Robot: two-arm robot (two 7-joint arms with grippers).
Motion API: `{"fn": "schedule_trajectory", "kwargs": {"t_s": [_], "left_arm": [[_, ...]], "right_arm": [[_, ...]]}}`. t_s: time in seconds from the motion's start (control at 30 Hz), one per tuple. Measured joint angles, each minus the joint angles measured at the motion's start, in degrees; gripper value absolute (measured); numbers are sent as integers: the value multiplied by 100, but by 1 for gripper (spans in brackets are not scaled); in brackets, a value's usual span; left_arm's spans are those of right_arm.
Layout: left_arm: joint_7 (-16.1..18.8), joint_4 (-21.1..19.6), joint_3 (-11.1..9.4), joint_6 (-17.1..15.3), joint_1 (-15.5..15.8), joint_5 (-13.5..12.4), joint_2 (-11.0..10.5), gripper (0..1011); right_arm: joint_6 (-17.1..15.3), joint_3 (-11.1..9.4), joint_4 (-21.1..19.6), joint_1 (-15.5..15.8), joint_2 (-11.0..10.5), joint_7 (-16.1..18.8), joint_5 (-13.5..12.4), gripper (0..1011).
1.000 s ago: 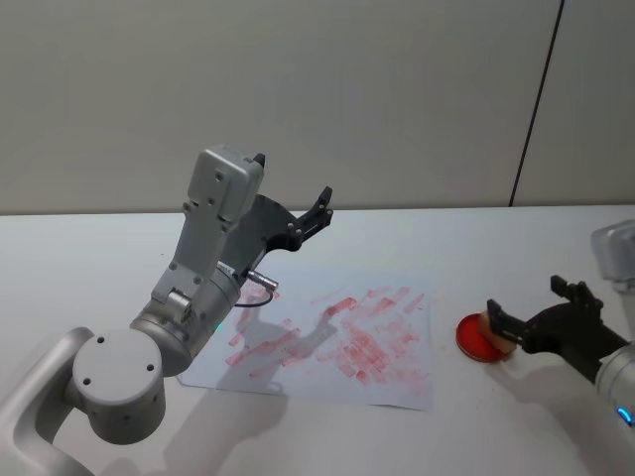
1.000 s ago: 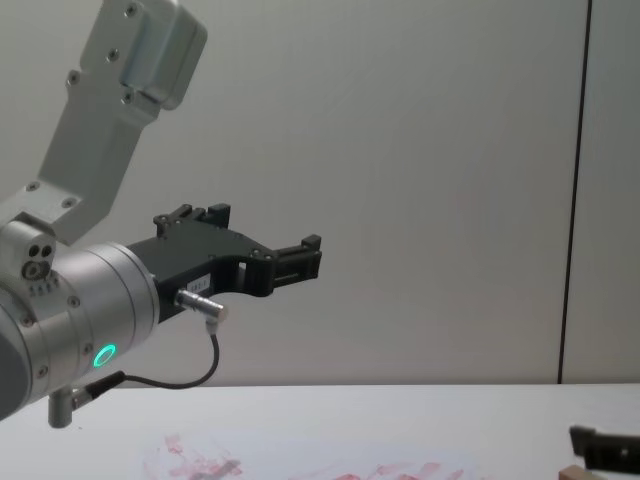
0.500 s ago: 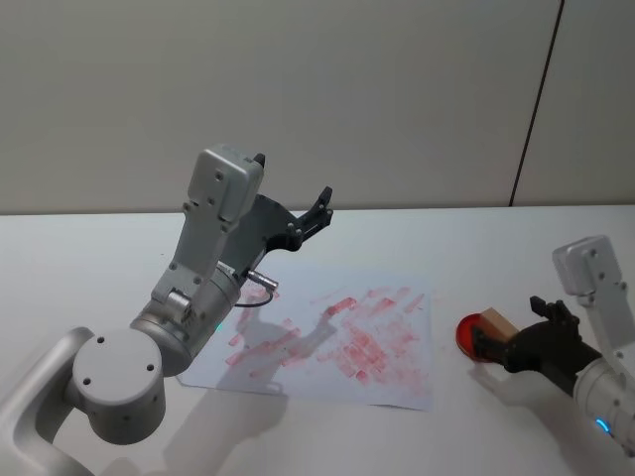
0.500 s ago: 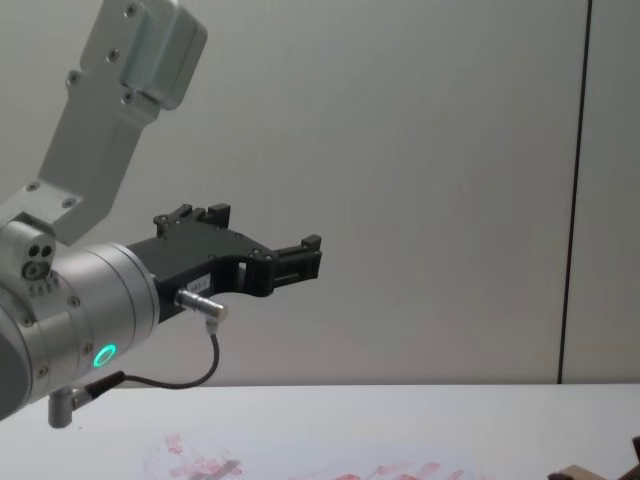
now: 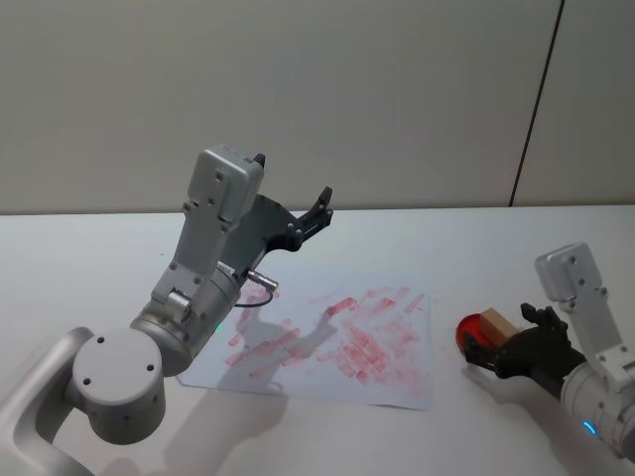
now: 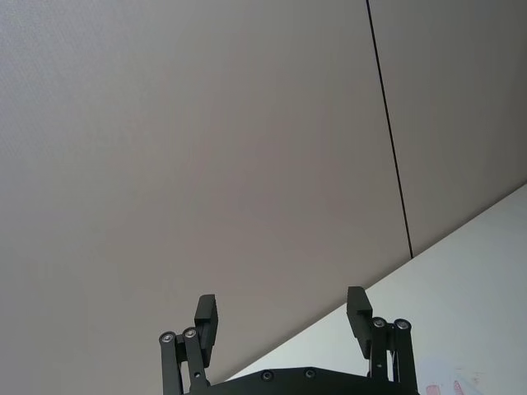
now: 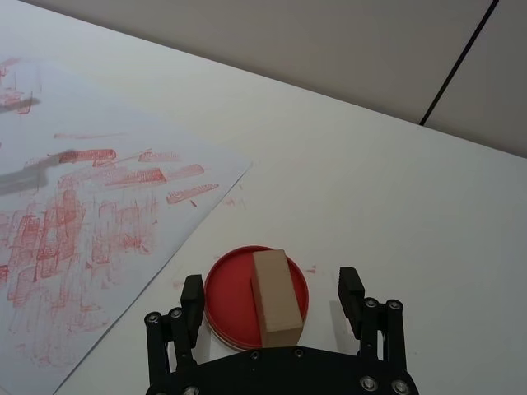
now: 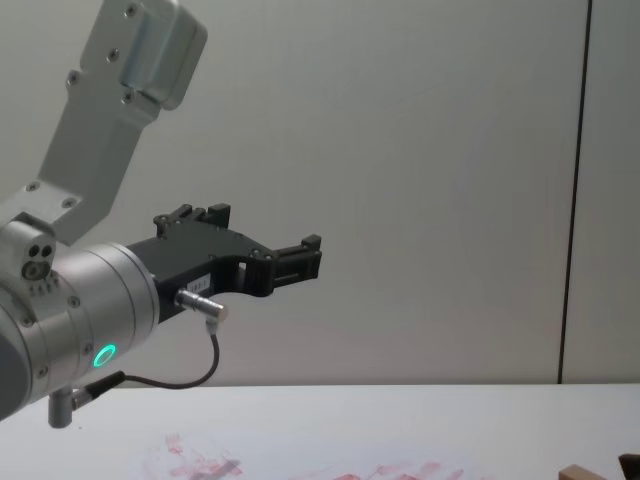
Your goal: Use the one hand to pick up the stamp and affix it onto the A4 paper.
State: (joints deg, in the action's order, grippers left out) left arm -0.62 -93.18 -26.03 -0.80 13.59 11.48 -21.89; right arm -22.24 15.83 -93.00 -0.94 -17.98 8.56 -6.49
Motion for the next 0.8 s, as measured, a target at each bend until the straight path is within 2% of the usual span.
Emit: {"fn": "schedule_trajectory", "kwargs": {"t_s": [0.07,0.27,0.37,0.6,0.63,0.73,0.8], "left_arm": [[0,0,0,0,0,0,0,1001],[0,0,0,0,0,0,0,1001],[0,0,0,0,0,0,0,1002],[0,0,0,0,0,0,0,1001],[0,0,0,0,0,0,0,1001],[0,0,0,0,0,0,0,1001],[0,0,0,0,0,0,0,1001]], "right_arm": [[3,6,18,-7,8,2,15,1001],[13,19,68,-31,31,8,54,903],[17,25,89,-40,42,11,69,784],[22,31,111,-53,52,16,88,601],[23,31,114,-54,54,17,91,545],[25,33,121,-58,58,17,99,485],[27,34,124,-58,59,18,102,391]]}}
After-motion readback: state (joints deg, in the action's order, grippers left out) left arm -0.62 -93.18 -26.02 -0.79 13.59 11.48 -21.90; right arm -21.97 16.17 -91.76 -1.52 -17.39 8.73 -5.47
